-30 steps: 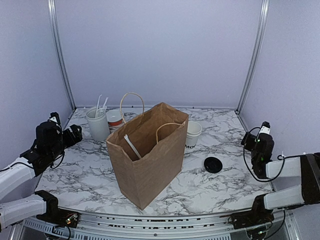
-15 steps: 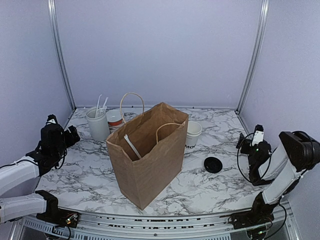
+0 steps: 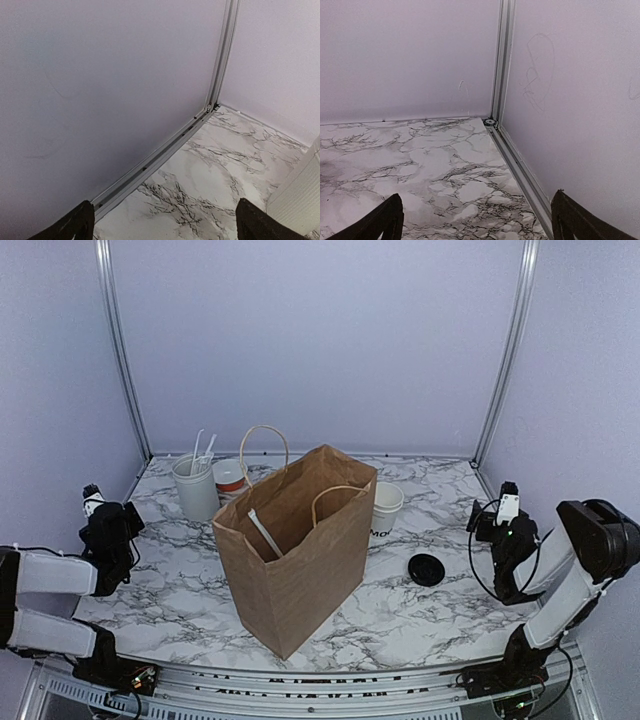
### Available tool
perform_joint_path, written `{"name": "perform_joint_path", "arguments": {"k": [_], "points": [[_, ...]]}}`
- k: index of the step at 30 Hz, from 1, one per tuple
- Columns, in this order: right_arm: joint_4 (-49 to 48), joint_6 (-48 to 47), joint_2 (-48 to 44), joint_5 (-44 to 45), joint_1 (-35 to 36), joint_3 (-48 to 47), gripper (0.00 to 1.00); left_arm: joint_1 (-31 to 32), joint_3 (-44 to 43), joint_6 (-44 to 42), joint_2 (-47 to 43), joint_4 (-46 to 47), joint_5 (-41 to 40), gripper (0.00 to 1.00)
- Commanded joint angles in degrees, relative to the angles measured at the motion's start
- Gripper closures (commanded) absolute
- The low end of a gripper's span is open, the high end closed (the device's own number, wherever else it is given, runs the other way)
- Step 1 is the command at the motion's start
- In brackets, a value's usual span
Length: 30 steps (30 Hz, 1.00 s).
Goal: Pack the takeout coffee
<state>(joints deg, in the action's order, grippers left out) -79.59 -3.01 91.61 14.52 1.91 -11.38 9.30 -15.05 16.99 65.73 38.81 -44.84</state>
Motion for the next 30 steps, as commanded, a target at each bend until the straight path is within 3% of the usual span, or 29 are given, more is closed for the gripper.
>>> {"name": "perform_joint_path", "arguments": {"k": [1,7,9,16,17,19,30], "points": [[-0.06,-0.78,0.33,0.69,0.55,-1.07,0.00,-1.14,3.42,-6.87,8.63,22.36,-2.16,0.01],[-0.30,-0.86,0.32,0.71,0.55,-1.02,0.00,-1.75,6.87,-14.66,18.32,42.91,5.78,0.01],[-0.25,-0.85,0.34,0.66,0.55,-1.10,0.00,-1.84,5.26,-14.13,17.28,37.44,8.93,0.01],[-0.26,-0.79,0.38,0.65,0.55,-1.03,0.00,-3.64,3.83,-15.22,20.29,36.87,19.21,0.01],[-0.28,-0.85,0.39,0.68,0.55,-1.07,0.00,-3.73,4.46,-16.40,22.89,42.65,19.03,0.01],[-0.25,-0.86,0.33,0.62,0.55,-1.07,0.00,-4.18,2.70,-14.66,21.77,35.67,19.05,0.01],[-0.21,-0.78,0.41,0.68,0.55,-1.13,0.00,-4.67,2.48,-14.71,22.02,35.90,19.44,0.01]]}}
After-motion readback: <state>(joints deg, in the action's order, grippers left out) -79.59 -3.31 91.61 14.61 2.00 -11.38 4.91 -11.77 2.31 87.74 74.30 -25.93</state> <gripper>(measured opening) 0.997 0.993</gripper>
